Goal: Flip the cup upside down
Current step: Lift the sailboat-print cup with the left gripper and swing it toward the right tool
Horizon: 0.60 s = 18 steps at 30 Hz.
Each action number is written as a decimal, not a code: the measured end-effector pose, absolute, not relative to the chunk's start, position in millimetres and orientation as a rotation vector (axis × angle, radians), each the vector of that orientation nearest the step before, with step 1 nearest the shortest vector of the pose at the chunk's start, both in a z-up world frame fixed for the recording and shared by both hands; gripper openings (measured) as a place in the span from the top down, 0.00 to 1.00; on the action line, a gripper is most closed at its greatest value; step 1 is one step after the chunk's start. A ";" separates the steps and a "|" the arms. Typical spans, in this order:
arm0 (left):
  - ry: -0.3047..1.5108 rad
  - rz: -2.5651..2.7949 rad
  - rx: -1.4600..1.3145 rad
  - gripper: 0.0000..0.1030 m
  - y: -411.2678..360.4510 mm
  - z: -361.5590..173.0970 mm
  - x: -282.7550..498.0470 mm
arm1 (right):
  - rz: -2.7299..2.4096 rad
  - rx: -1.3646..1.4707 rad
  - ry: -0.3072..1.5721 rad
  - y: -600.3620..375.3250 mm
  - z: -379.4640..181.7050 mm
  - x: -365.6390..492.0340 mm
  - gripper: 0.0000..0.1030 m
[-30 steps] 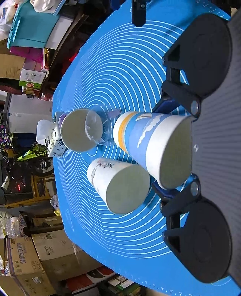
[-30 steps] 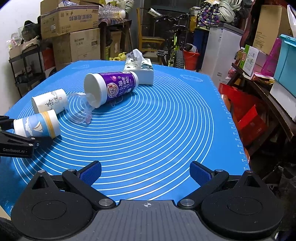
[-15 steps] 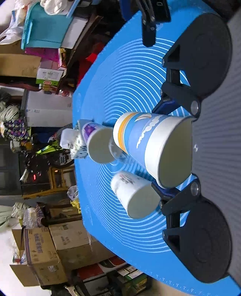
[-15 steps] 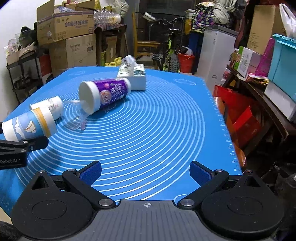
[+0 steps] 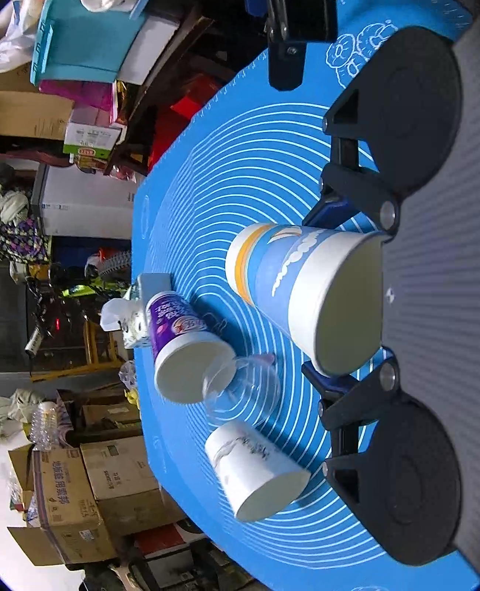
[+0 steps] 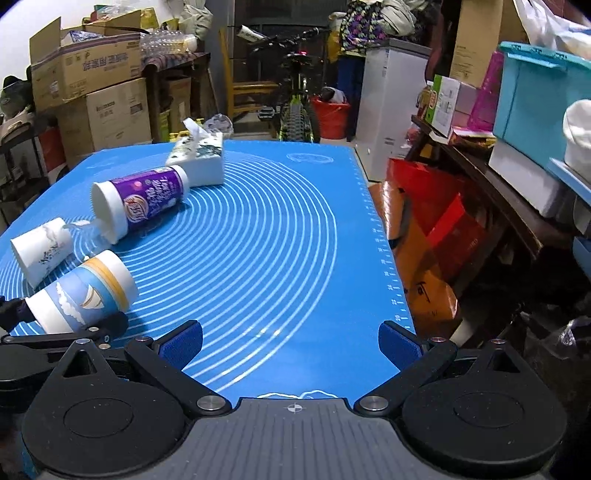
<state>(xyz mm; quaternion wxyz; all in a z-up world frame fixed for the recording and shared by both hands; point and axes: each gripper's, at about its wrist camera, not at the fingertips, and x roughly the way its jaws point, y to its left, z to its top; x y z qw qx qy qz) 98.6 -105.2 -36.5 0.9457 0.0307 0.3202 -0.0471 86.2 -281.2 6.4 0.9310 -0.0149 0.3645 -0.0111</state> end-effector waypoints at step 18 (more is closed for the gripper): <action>0.666 -0.109 0.084 0.13 -117.8 -40.1 99.6 | -0.012 -0.052 0.766 -274.4 -1.8 90.3 0.02</action>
